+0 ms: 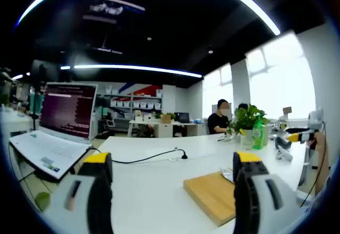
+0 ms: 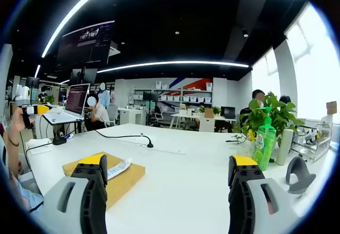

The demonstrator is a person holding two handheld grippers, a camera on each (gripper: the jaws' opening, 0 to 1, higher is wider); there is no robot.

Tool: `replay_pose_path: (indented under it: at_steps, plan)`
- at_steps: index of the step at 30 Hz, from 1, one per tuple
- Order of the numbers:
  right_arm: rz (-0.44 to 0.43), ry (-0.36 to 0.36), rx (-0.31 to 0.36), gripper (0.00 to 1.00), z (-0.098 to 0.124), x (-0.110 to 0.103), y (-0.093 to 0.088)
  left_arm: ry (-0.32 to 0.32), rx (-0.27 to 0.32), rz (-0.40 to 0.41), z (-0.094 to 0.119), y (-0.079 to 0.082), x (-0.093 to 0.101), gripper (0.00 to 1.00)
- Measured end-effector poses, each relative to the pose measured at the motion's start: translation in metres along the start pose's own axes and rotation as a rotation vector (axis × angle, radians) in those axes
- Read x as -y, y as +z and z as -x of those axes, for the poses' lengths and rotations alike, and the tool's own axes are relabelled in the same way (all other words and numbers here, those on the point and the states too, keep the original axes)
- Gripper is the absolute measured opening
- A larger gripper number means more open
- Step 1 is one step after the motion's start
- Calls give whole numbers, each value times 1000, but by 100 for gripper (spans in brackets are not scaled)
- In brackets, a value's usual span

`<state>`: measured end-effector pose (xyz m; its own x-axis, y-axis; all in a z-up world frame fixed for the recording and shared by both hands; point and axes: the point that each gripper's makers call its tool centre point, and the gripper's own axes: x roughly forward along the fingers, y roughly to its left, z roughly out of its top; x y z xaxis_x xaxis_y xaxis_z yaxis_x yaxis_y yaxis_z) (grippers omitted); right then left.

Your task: Pick up the toothpaste unscrew the cap squeeze it onto the small board screw the cap back on and return it to the table

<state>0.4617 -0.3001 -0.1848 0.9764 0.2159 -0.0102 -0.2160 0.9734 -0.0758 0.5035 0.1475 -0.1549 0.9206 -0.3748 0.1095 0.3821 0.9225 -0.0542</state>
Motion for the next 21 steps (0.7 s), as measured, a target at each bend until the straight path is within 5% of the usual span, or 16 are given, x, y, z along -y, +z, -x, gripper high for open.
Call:
replay_pose_path:
  at_steps: [21]
  plan:
    - [4,9,-11,98,0,0,-2,8,-27,-19,-1,-6,0,98]
